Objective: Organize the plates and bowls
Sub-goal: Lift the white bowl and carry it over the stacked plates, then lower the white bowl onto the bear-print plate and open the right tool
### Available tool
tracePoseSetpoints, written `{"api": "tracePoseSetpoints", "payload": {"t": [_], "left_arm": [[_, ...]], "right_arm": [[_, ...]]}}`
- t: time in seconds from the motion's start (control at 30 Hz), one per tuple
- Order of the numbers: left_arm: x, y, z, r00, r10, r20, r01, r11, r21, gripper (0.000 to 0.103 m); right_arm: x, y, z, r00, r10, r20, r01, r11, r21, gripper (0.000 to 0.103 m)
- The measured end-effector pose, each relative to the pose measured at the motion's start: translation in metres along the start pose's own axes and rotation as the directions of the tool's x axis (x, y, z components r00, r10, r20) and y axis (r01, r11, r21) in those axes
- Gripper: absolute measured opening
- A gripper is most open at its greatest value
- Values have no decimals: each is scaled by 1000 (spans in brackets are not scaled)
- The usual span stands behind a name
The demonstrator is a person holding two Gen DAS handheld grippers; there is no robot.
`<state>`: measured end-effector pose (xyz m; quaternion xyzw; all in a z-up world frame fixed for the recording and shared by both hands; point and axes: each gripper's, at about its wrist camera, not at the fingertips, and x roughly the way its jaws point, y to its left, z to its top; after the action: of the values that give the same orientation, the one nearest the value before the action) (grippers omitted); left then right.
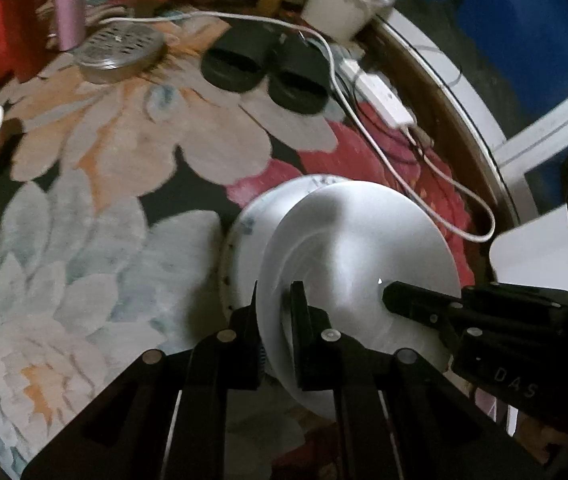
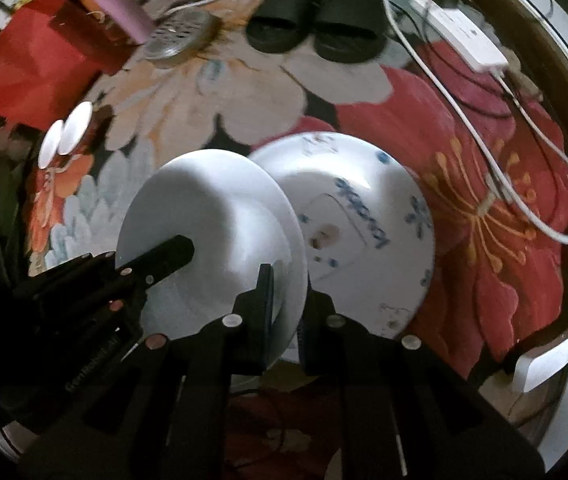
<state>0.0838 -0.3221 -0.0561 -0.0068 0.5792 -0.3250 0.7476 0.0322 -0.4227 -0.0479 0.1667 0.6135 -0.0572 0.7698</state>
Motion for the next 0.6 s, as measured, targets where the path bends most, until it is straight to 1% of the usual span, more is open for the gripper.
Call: {"api": "tracePoseSetpoints", "payload": {"t": [0.23,0.37,0.6], "left_arm": [[32,-14,-1,999,8,-48,-6,999,48,8],[46,-15,-2,997,6,-75,-2,999,52,8],[62,-19,-2,995,10,-98,-3,997,72,9]], "right_arm": [[19,-28,-3,1000,-3,-26,5,999,49,11],[30,-36,-4,999,-2,-41,4,998,63,11],[39,-46,-5,999,0,-44,3,997,77,12]]}}
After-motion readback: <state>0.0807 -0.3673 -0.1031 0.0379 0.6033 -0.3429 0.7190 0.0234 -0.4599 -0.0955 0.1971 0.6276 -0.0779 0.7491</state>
